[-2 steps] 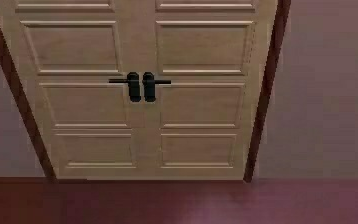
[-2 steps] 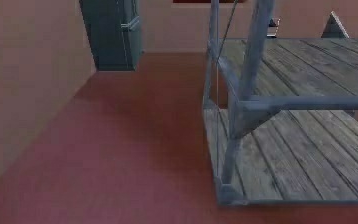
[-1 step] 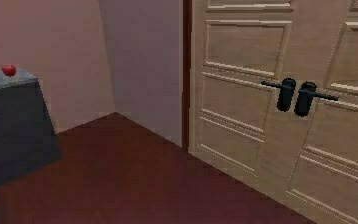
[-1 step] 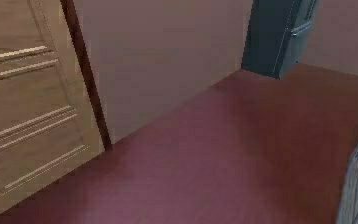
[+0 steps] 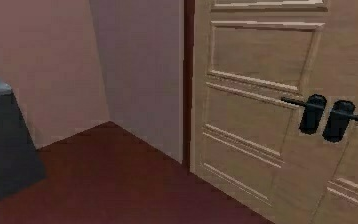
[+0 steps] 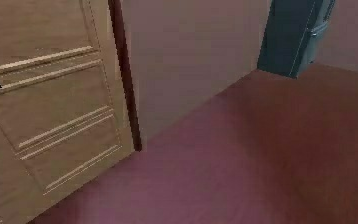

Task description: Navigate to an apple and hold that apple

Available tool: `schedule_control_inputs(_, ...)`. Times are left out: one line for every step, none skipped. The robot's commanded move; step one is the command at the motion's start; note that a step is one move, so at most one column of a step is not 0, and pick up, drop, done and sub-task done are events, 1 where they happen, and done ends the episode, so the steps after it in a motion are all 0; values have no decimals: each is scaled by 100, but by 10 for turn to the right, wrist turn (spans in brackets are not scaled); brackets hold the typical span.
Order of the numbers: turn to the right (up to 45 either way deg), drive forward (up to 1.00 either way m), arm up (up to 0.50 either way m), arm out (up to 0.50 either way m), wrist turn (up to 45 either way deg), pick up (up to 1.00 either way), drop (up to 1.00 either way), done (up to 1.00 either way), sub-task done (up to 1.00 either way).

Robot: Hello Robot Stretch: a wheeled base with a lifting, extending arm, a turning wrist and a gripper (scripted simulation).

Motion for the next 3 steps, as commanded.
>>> schedule_control_inputs(-450, 0, 0, 0, 0, 0, 0, 0, 0)
schedule_control_inputs(0, 100, 0, 0, 0, 0, 0, 0, 0)
schedule_control_inputs(-60, 0, 0, 0, 0, 0, 0, 0, 0)
